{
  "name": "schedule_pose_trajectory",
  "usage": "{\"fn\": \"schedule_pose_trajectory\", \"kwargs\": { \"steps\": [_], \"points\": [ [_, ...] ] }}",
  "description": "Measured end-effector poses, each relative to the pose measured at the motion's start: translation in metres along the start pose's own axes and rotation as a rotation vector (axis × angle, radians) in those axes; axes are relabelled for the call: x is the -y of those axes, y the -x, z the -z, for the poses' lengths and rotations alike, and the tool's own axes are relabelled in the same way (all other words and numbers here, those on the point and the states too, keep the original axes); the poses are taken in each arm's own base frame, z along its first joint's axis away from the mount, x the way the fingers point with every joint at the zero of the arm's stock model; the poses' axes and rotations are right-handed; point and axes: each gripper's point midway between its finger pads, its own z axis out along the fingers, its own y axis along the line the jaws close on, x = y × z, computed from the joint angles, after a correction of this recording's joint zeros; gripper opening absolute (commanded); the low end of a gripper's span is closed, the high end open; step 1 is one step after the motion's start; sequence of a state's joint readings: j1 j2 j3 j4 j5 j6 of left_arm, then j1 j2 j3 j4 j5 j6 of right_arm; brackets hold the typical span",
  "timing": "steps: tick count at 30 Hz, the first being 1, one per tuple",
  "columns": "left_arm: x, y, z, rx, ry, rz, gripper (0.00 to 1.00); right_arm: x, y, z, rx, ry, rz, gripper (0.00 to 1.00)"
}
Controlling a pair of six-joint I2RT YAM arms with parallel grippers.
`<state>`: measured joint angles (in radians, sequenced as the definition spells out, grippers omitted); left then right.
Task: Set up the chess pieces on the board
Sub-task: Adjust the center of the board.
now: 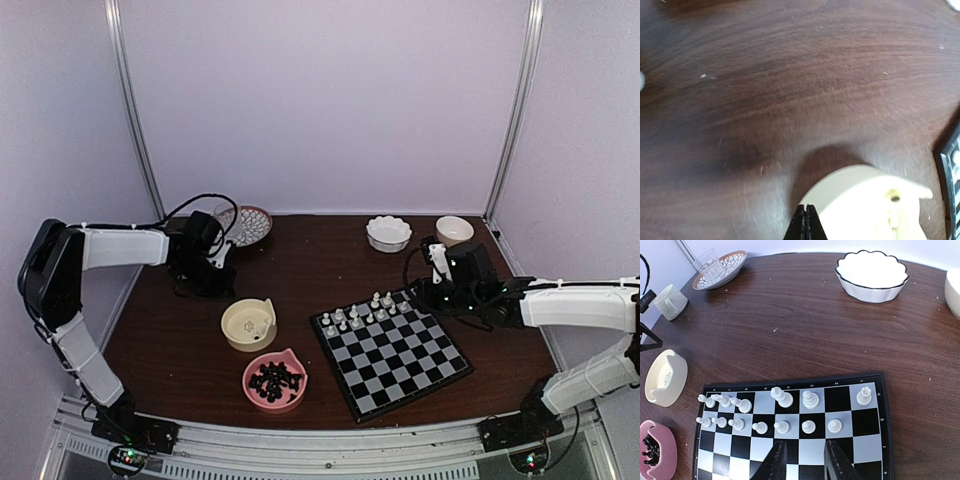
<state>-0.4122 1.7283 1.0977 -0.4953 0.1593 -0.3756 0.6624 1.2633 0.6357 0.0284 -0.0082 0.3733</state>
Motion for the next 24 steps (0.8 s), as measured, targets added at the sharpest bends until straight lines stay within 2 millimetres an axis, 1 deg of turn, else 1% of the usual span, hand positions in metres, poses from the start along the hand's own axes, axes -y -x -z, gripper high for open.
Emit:
{"fn": "schedule_pose_trajectory", "kwargs": {
  "steps": [1, 2, 3, 4, 5, 8, 12, 18, 24],
  "points": [
    [0.0, -0.002, 0.006, 0.021, -0.003, -0.004, 0.05, 0.0, 0.0, 0.0, 0.0, 0.003, 0.0, 0.29],
    [0.001, -0.004, 0.011, 0.036, -0.006, -0.008, 0.16, -0.001, 0.0, 0.0, 0.0, 0.004, 0.0, 0.29],
    [0.002, -0.006, 0.017, 0.05, -0.01, -0.018, 0.23, -0.001, 0.0, 0.0, 0.001, 0.004, 0.0, 0.29],
    [0.004, -0.006, 0.021, 0.067, -0.015, -0.034, 0.28, -0.001, 0.0, 0.0, 0.001, 0.005, 0.0, 0.29],
    [0.007, -0.006, 0.025, 0.085, -0.02, -0.049, 0.31, -0.001, 0.001, 0.0, 0.002, 0.005, 0.0, 0.29],
    [0.021, -0.006, 0.031, 0.117, -0.032, -0.118, 0.36, -0.001, 0.001, 0.0, 0.003, 0.007, -0.001, 0.29],
    [0.034, -0.006, 0.028, 0.133, -0.035, -0.199, 0.41, -0.001, -0.002, -0.003, -0.008, 0.005, 0.001, 0.29],
    [0.028, -0.01, 0.015, 0.104, -0.009, -0.256, 0.48, -0.001, -0.004, -0.004, -0.014, 0.007, 0.001, 0.29],
    [0.023, -0.017, -0.001, 0.05, 0.007, -0.285, 0.49, -0.001, -0.004, -0.004, -0.015, 0.01, 0.001, 0.29]
  ]
}}
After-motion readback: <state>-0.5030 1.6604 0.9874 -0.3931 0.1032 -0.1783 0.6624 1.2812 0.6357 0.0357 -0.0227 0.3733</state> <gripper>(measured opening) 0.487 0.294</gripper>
